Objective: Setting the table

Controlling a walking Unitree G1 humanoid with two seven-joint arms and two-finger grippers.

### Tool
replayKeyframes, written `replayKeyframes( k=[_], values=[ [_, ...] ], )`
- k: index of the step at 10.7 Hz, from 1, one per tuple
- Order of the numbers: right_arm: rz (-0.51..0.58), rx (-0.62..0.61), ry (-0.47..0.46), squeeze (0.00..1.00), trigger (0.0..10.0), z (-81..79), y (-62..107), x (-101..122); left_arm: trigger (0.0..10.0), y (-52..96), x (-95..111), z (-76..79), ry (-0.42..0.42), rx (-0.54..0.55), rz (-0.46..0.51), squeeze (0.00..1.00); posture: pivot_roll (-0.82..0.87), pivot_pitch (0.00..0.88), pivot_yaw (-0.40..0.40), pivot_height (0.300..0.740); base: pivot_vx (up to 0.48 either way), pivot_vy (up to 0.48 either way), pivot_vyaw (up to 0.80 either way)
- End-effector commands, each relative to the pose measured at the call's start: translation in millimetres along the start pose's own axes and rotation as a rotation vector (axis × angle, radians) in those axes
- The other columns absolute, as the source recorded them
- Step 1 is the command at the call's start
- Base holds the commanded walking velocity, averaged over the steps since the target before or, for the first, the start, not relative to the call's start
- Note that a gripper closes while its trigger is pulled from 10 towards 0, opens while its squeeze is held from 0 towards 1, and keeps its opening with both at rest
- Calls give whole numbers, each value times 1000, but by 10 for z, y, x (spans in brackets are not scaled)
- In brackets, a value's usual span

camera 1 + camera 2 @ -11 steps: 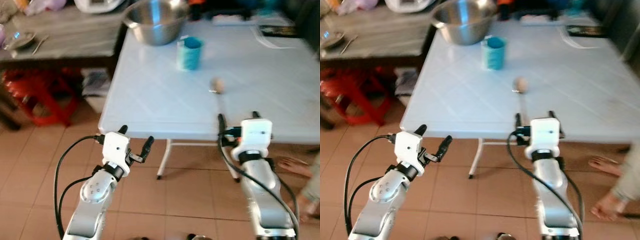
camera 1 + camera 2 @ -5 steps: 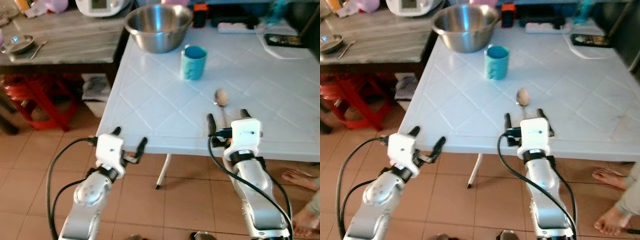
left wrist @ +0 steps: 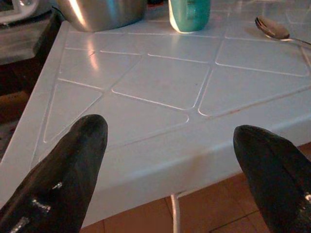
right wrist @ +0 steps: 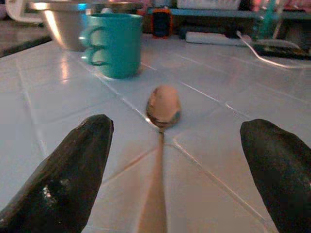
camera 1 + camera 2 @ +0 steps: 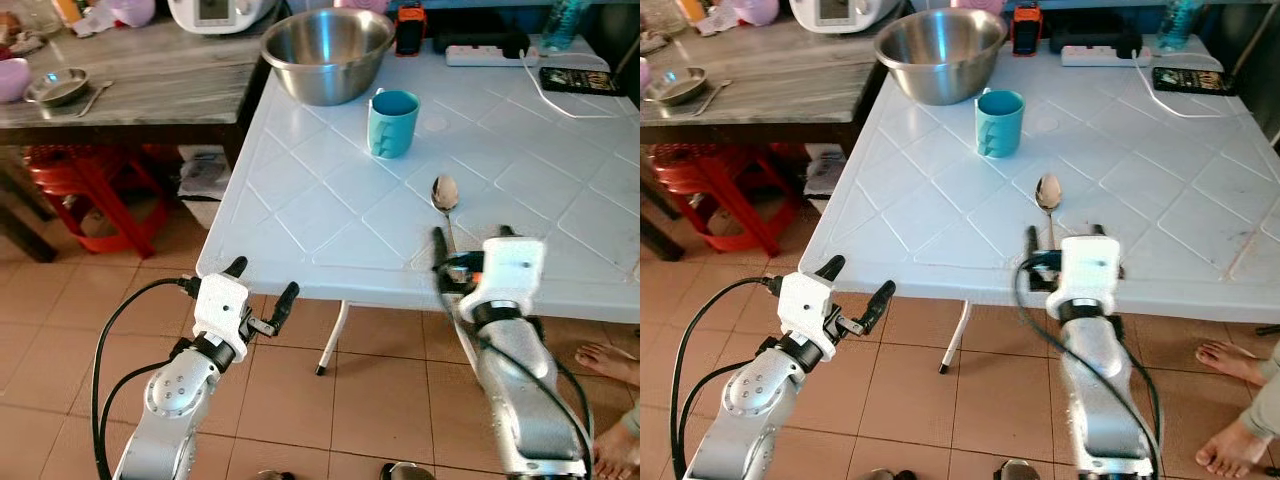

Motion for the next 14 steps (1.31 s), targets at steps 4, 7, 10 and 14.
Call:
replayKeyframes(
  k=[4,7,10,14],
  values=[
    [-33,-51,-49,0,10000,70,-92,31,10000,113,-35,52,-36,-108,8,0,-82,178,87,740,0,0,0],
    [-77,-73,-96,0,10000,108,-236,58,10000,162,-24,76,-70,-158,25,0,-79,179,85,740,0,0,0],
    [-142,-51,-128,0,10000,18,-334,15,10000,155,-22,68,-68,-155,30,0,-77,185,86,740,0,0,0],
    [-220,51,-144,0,10000,-317,-489,-112,10000,136,-3,98,-62,-162,35,0,-67,196,92,740,0,0,0]
  ],
)
Point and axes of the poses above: a point about 5 cm out from each wrist's last joint towards the gripper, its own y axis pointing back from the gripper into the wrist, its own x axis along the axis of the wrist's last joint, z = x × y, the point moved 3 cm from there along -y, pointing out of the wrist towards the gripper, and after that the axes turned 13 degrees about -y, right-handed, at the moved point
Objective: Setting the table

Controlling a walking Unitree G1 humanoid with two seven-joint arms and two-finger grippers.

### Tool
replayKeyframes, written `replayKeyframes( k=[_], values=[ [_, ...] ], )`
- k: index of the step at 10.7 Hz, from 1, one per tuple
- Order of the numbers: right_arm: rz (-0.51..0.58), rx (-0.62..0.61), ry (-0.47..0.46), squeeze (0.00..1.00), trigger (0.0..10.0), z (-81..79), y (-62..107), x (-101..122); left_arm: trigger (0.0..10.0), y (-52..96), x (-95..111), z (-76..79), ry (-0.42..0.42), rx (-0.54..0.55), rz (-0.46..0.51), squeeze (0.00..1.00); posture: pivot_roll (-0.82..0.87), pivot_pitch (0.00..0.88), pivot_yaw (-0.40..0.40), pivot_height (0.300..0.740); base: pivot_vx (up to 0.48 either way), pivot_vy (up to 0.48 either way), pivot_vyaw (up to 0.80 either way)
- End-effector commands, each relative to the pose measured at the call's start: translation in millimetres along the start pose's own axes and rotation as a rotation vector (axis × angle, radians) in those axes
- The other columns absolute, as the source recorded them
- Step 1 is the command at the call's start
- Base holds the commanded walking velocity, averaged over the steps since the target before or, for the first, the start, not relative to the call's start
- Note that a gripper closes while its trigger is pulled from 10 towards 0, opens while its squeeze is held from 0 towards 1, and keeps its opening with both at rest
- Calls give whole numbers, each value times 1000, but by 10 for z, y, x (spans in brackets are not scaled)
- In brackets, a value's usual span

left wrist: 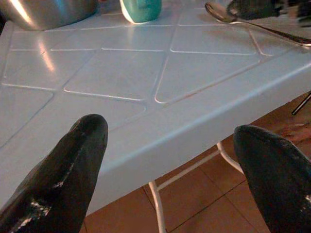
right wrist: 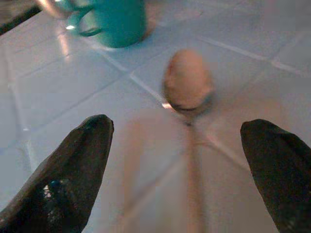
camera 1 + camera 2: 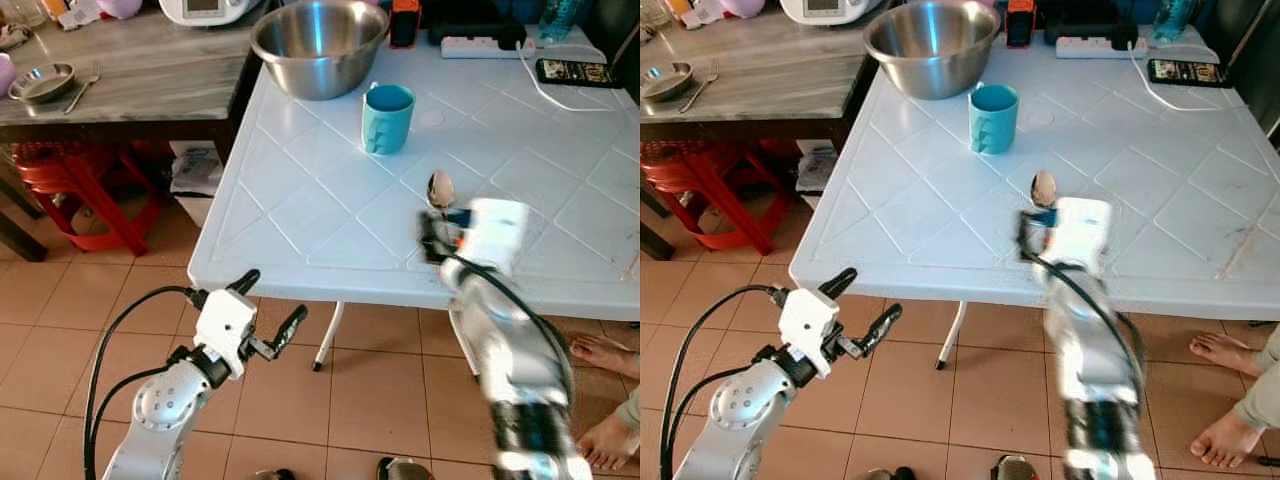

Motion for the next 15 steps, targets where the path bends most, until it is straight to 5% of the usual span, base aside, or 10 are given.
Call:
replayKeyframes(
  k=[1,2,5,9,13,14,15],
  values=[
    [-21,31,6,0,10000,-105,-26,-44,10000,20,7,0,-6,-8,-1,0,-65,198,94,740,0,0,0],
    [-47,38,15,0,10000,-216,-154,-64,10000,30,20,16,-2,-7,-1,0,-54,200,90,740,0,0,0],
    [-43,29,28,0,10000,-173,-116,-61,10000,41,28,10,-1,4,-2,0,-48,201,86,740,0,0,0],
    [102,18,-11,0,10000,-80,-47,198,10000,26,10,0,3,0,-4,0,-60,199,98,740,0,0,0],
    [-29,-44,19,0,10000,73,-50,-86,10000,15,21,10,3,-11,-3,0,-58,203,105,740,0,0,0],
    [-40,-48,12,0,8471,70,-102,-72,10000,14,38,15,0,-11,-1,0,-56,205,103,740,0,0,0],
    [-54,-44,12,0,4588,67,-134,-66,10000,13,56,19,-2,-10,1,0,-54,206,101,740,0,0,0]
  ],
)
Point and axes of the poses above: a point about 5 cm out from each wrist's last joint towards the gripper, its own y axis pointing back from the gripper into the wrist, its own x axis along the axis of the wrist's last joint, z = x × y, the point moved 3 cm from there along -y, pointing out of the wrist towards the gripper, and after that the axes turned 13 degrees about -y, right-handed, at the moved point
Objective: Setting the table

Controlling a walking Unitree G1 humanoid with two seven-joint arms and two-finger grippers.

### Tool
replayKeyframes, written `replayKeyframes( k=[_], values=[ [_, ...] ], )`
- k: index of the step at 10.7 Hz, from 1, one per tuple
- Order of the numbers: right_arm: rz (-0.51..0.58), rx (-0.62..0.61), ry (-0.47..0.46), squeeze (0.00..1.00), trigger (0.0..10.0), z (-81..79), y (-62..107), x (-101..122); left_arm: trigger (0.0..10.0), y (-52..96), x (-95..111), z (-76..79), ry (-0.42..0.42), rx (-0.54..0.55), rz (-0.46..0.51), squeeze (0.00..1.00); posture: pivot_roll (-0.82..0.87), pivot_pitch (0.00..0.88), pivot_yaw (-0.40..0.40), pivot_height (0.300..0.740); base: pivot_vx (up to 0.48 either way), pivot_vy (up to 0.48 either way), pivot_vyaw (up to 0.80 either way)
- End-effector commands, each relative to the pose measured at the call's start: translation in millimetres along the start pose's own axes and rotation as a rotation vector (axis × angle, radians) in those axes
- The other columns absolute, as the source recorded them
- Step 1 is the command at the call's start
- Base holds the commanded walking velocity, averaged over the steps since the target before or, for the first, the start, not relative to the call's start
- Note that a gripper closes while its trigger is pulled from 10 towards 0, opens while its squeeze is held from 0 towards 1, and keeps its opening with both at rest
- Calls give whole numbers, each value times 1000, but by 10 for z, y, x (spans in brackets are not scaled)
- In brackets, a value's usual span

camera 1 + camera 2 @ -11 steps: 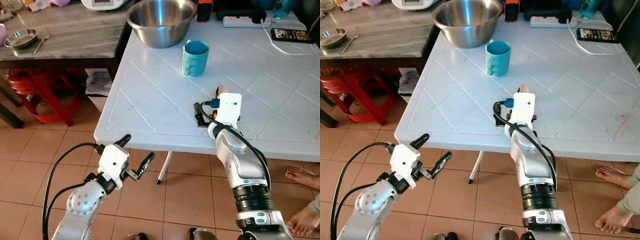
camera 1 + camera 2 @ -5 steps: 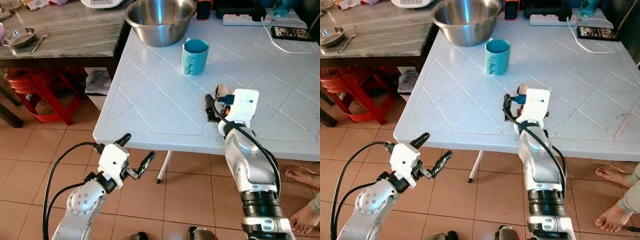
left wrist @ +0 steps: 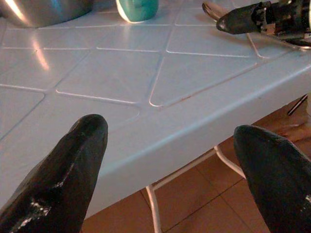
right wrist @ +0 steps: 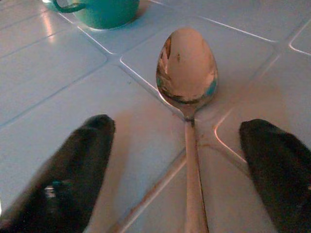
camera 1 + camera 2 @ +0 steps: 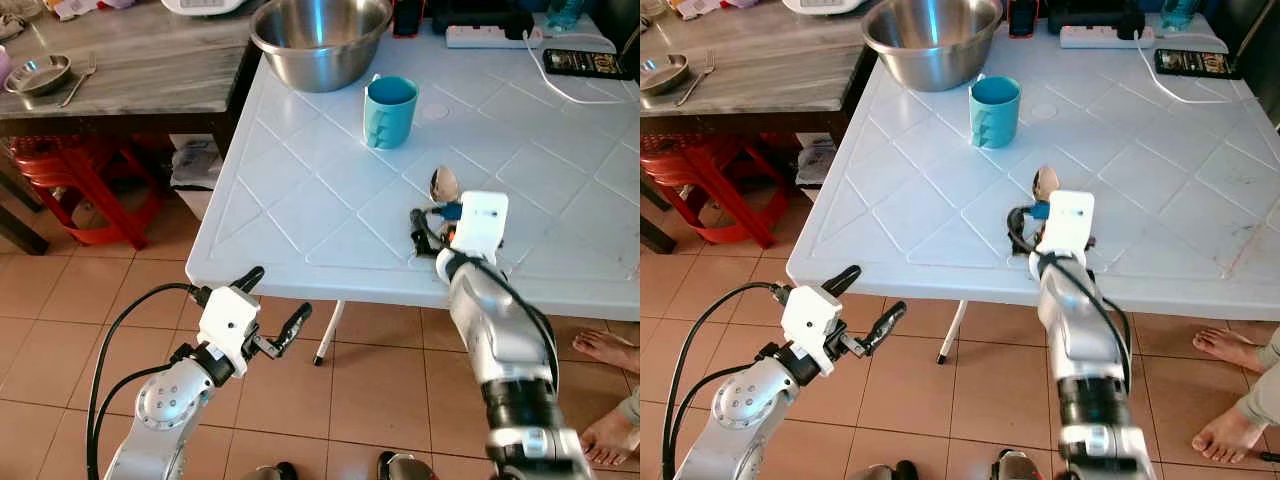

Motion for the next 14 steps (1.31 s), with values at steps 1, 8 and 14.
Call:
replayKeyframes(
  k=[1,8,14],
  values=[
    [-50,4,-19,0,549,7,-34,-49,10000,40,-20,1,-5,3,-20,0,-51,204,97,740,0,0,0],
    [-251,-15,-52,0,0,180,-38,-262,10000,70,-5,-20,-12,-1,-18,0,-48,207,94,740,0,0,0],
    [-279,2,-62,0,0,151,-12,-337,10000,63,-5,-8,-4,-33,-6,0,-50,209,99,740,0,0,0]
  ],
)
Point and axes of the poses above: a point about 5 cm out from each wrist's last joint towards the gripper, its own y axis pointing back from the gripper into the wrist, its own x axis along the axis of the wrist's last joint, z = x × y, the point moved 3 cm from there along -y, pointing out of the wrist towards the gripper, and after that the axes turned 13 degrees about -y, right-handed, at the moved point
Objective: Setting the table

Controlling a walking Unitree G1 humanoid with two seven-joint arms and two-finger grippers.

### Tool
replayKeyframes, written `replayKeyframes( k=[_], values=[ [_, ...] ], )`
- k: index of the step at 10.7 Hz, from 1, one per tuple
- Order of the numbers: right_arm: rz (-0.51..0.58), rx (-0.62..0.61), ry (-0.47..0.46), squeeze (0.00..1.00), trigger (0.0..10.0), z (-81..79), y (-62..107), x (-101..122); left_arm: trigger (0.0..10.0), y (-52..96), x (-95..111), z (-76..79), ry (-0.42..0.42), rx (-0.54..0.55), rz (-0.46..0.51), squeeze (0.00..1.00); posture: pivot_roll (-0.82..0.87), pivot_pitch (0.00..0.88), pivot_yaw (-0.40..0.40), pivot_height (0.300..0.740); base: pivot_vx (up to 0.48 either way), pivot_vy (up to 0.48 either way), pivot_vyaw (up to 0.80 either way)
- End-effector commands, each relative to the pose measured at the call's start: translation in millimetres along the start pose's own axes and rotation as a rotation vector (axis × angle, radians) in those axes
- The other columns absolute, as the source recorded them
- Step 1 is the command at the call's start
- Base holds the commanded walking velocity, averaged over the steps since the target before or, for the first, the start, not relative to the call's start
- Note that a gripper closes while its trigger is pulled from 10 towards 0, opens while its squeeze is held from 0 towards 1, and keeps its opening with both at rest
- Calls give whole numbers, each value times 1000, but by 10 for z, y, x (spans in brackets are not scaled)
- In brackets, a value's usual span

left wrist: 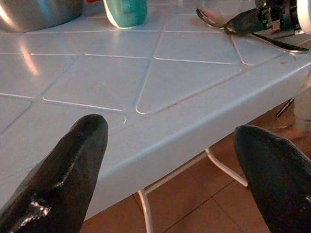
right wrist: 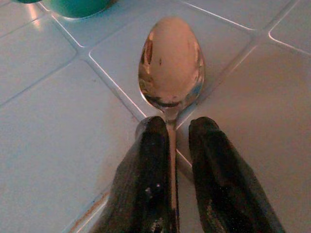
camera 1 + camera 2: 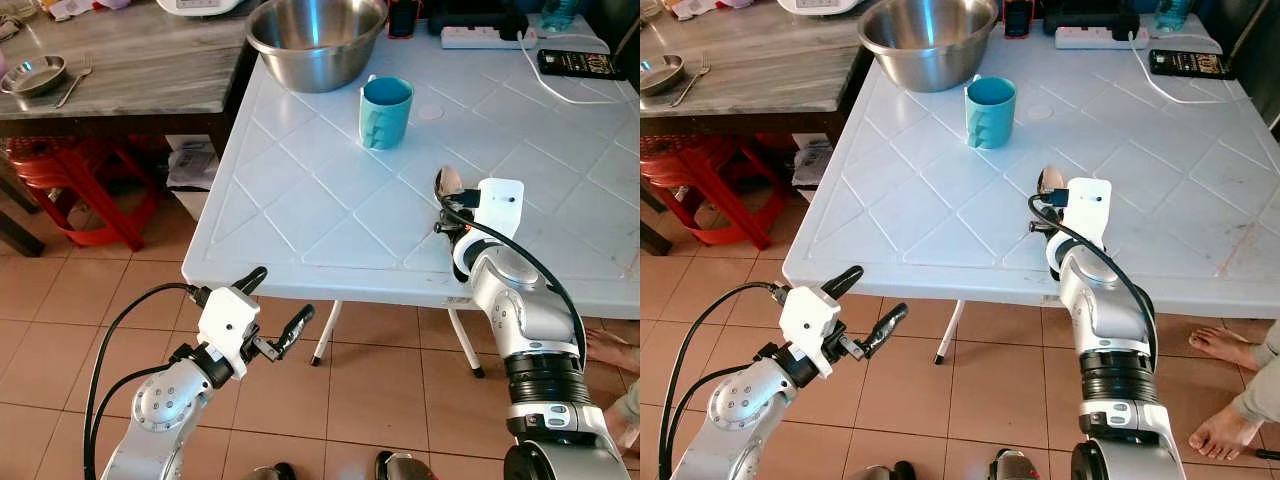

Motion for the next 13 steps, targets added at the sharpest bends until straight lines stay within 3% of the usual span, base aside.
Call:
replayKeyframes(
  k=[1,6,8,9,11,13],
  values=[
    [-168,0,-27,0,0,5,18,-424,10000,44,-35,-20,-14,-5,-20,0,-48,209,99,740,0,0,0],
    [-180,7,-34,0,0,-13,20,-472,10000,52,-32,-39,-29,-12,-23,0,-49,211,100,740,0,0,0],
    [-167,5,-48,0,0,-12,20,-443,10000,80,-57,-123,-40,5,-39,0,-51,211,105,740,0,0,0],
    [-43,72,-109,0,0,-181,48,-198,10000,49,-45,-175,-51,16,-38,0,-51,211,108,740,0,0,0],
    [148,118,-128,0,0,-300,157,158,10000,2,-24,-233,-69,62,-26,0,-54,204,111,740,0,0,0],
    [240,138,-119,0,0,-315,294,248,10000,-51,-31,-363,-83,153,-33,0,-58,189,112,740,0,0,0]
  ],
)
Point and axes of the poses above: a point about 5 cm out from each wrist's last joint towards the gripper, its own y axis pointing back from the gripper into the wrist, its own x axis along the axis of the wrist's last joint, z = x × y, the point moved 3 cm from there along -y, pointing out of the wrist towards the gripper, and after that the axes turned 13 degrees about -y, right-handed, at the moved point
